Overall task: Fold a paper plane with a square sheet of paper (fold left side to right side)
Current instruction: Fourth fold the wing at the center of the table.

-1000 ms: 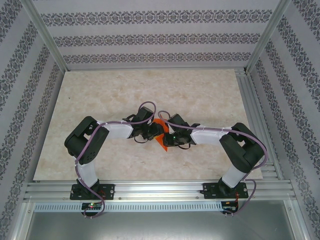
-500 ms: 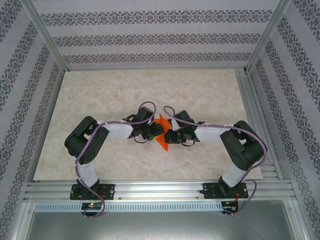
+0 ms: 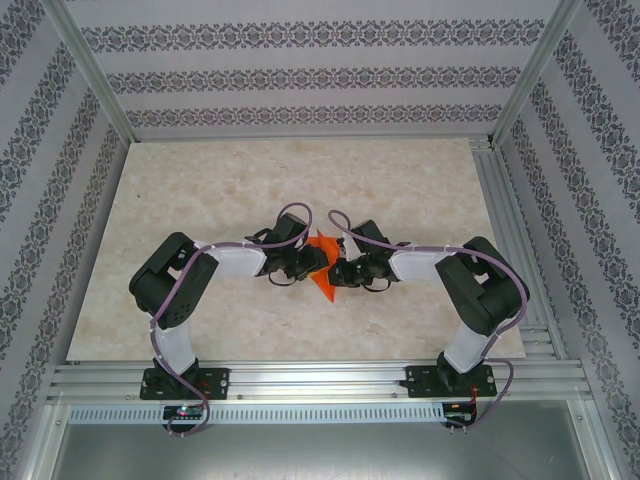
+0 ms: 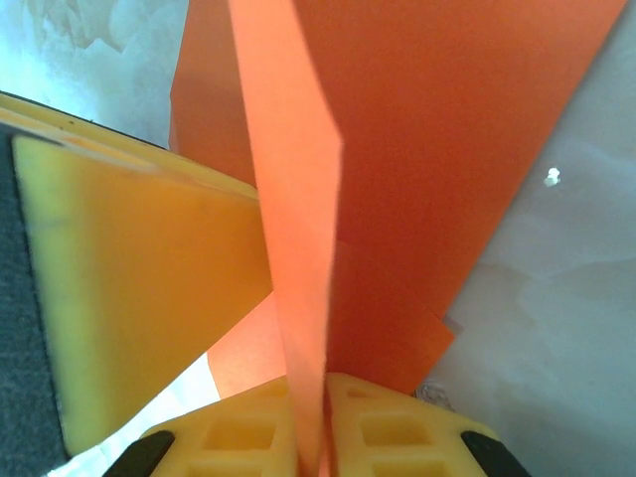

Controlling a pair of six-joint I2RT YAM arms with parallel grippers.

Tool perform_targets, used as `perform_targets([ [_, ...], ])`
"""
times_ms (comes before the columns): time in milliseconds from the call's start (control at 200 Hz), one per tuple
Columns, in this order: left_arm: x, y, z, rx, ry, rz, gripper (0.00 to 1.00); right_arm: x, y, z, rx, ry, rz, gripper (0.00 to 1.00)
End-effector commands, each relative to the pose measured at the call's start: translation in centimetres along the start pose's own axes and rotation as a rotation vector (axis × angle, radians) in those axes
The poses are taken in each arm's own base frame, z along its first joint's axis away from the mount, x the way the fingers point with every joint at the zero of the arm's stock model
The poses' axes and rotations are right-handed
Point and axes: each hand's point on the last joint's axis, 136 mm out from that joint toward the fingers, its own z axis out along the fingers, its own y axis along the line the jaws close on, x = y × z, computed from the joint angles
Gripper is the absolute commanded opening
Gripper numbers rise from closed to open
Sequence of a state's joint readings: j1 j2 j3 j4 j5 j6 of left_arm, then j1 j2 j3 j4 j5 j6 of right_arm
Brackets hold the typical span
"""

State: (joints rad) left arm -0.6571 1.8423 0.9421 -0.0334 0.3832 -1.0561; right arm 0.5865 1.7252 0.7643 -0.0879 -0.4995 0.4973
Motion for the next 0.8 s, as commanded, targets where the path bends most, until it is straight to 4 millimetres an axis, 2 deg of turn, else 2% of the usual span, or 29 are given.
perform_targets([
  [0,1.1,3.3,0.0,-0.137,0.022,0.002,0.39,0.8,-1.2,0.8,0.037,0.030,0.012,0.13],
  [195,-0.5,1.3,-3.6,-0.120,-0.034,0.056,0.44,1.2,-1.6,0.9,0.050,0.040,0.018,0.13],
  [290,-0.9,0.1,-4.5,-0.097,-0.045,0.077,0.45,1.2,-1.6,0.9,0.052,0.039,0.016,0.13],
  [340,-0.9,-0.6,-4.5,-0.073,-0.040,0.080,0.44,1.2,-1.7,0.9,0.052,0.040,0.015,0.13],
  [585,-1.3,-3.0,-3.0,0.045,-0.018,0.081,0.27,1.3,-1.7,1.0,0.060,0.044,0.011,0.13],
  [794,-1.9,-3.8,-1.6,0.083,-0.006,0.071,0.25,1.4,-1.9,1.1,0.068,0.051,0.012,0.13],
])
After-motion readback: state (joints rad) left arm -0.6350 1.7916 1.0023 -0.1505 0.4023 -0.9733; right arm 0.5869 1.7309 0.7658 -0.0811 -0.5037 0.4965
